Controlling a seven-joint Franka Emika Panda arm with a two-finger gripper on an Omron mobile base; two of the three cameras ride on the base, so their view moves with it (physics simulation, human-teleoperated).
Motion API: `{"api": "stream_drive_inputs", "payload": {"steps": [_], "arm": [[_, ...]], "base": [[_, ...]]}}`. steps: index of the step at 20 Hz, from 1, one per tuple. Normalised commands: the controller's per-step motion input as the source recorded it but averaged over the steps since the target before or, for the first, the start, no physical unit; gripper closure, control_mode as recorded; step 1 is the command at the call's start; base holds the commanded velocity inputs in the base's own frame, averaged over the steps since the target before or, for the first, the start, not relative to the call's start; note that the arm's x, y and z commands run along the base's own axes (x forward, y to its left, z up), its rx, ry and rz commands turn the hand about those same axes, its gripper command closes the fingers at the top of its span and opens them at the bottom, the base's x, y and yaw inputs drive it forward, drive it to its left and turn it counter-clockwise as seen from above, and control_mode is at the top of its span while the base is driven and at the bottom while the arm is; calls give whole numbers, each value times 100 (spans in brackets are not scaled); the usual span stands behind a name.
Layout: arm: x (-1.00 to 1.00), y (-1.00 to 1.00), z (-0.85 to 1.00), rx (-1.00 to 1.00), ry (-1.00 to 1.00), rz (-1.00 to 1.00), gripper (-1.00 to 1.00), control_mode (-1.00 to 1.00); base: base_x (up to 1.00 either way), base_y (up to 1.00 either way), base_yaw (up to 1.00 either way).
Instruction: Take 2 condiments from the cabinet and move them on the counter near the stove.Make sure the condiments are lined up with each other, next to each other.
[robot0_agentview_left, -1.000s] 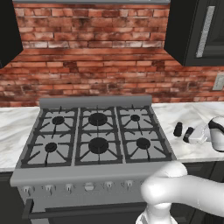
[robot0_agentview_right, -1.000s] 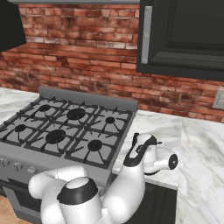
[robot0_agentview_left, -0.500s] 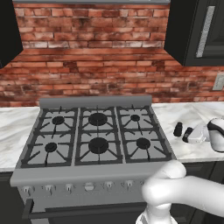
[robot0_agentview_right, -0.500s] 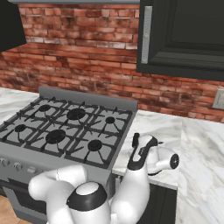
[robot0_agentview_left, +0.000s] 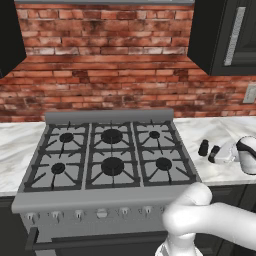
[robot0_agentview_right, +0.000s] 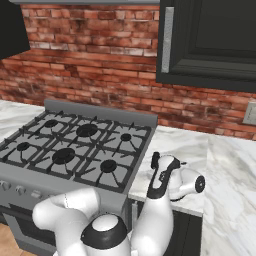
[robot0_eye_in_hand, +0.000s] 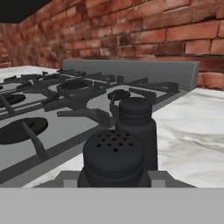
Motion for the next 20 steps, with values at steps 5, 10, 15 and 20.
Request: {"api": "stream_drive_inputs", "payload": {"steps": [5, 10, 15, 20], "arm": [[0, 0, -9, 0, 0, 0, 100, -100], [5, 0, -3, 1, 0, 0, 100, -100], [12, 0, -1, 2, 0, 0, 100, -100], [11, 0, -7, 2, 0, 0, 100, -100]], "base": [[0, 0, 0], [0, 0, 0], [0, 0, 0], [0, 0, 0]]}}
